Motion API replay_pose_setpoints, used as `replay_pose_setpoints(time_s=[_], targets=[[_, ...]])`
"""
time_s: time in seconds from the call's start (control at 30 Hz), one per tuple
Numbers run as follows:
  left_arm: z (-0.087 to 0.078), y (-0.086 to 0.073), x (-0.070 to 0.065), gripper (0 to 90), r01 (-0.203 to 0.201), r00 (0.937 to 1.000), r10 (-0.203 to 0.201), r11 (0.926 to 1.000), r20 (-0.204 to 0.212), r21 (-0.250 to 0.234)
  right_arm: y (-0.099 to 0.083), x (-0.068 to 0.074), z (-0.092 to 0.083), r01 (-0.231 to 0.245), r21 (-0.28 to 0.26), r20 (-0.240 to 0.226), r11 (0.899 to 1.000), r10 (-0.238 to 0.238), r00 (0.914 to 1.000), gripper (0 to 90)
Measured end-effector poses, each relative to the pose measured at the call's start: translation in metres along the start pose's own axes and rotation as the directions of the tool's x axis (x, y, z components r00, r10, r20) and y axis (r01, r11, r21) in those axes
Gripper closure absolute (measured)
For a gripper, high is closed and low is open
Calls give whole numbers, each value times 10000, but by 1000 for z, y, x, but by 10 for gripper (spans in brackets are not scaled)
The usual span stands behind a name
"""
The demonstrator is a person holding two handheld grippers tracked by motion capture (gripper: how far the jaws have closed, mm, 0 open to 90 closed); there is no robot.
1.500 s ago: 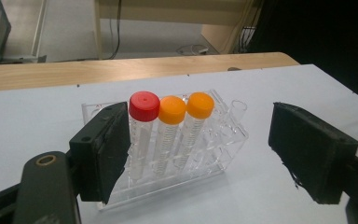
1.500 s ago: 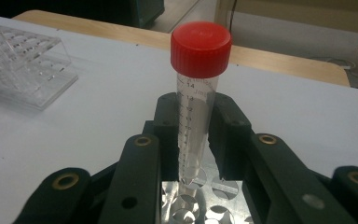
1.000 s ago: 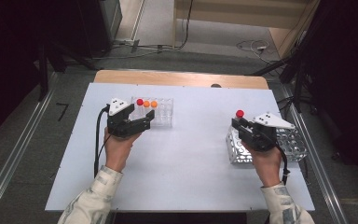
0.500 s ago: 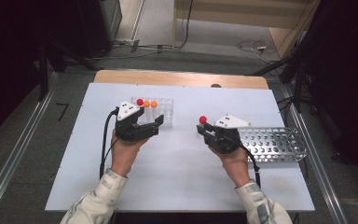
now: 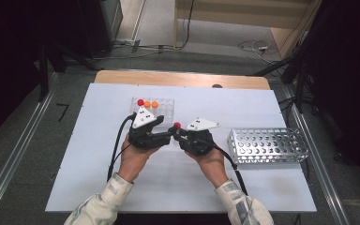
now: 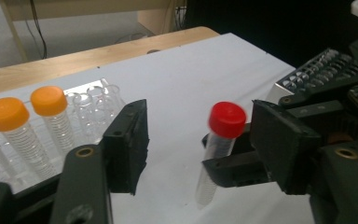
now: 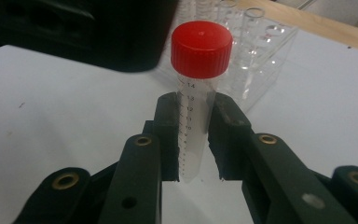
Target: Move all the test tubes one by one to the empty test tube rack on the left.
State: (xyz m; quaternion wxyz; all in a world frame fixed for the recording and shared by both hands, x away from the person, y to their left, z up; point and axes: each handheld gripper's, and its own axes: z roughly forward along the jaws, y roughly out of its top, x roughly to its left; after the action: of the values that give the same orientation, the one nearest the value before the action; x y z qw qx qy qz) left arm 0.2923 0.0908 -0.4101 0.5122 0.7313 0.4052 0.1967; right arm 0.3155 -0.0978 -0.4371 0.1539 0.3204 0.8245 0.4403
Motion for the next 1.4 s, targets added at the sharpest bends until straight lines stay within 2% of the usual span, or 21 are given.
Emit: replay_pose_setpoints(time_s=[0.1, 0.17, 0.27, 0.37, 0.53, 0.67, 0.83, 1.03, 1.13, 1.4], targets=[[3, -2, -4, 499, -456, 9989, 454, 9988, 85, 184, 1, 5, 4, 54, 52, -140, 10000, -53, 9999, 710], [4, -3, -6, 531, -554, 9983, 549, 9981, 175, 259, 1, 8, 5, 158, 53, -241, 9999, -157, 9996, 710], [5, -4, -8, 596, -796, 9968, 795, 9964, 22, 304, 2, 11, 6, 233, 19, -308, 9997, -233, 9993, 710], [6, -4, -9, 642, -876, 9958, 885, 9954, -219, 377, 2, 11, 5, 245, 30, -328, 9997, -244, 9992, 710], [7, -5, -8, 697, -815, 9964, 824, 9959, -199, 398, 2, 12, 5, 242, 55, -315, 9997, -240, 9992, 710], [7, -5, -8, 704, -728, 9972, 734, 9965, -133, 403, 2, 11, 4, 272, 62, -323, 9996, -270, 9991, 695], [4, -3, -3, 704, -532, 9983, 539, 9981, -214, 312, 2, 10, 2, 227, 148, -564, 9996, -219, 9982, 491], [-4, -1, 9, 704, -94, 9995, 97, 9999, -299, 101, 0, 3, -9, 100, 151, -186, 9998, -97, 9998, 314], [-9, 2, 15, 704, 30, 9992, -30, 10000, -402, 12, -3, -4, -19, 46, 38, 123, 10000, -47, 9999, 288], [-31, 12, 37, 704, 478, 9948, -518, 9977, -874, -475, -16, -18, -51, -54, -65, 346, 10000, 56, 9994, 285]])
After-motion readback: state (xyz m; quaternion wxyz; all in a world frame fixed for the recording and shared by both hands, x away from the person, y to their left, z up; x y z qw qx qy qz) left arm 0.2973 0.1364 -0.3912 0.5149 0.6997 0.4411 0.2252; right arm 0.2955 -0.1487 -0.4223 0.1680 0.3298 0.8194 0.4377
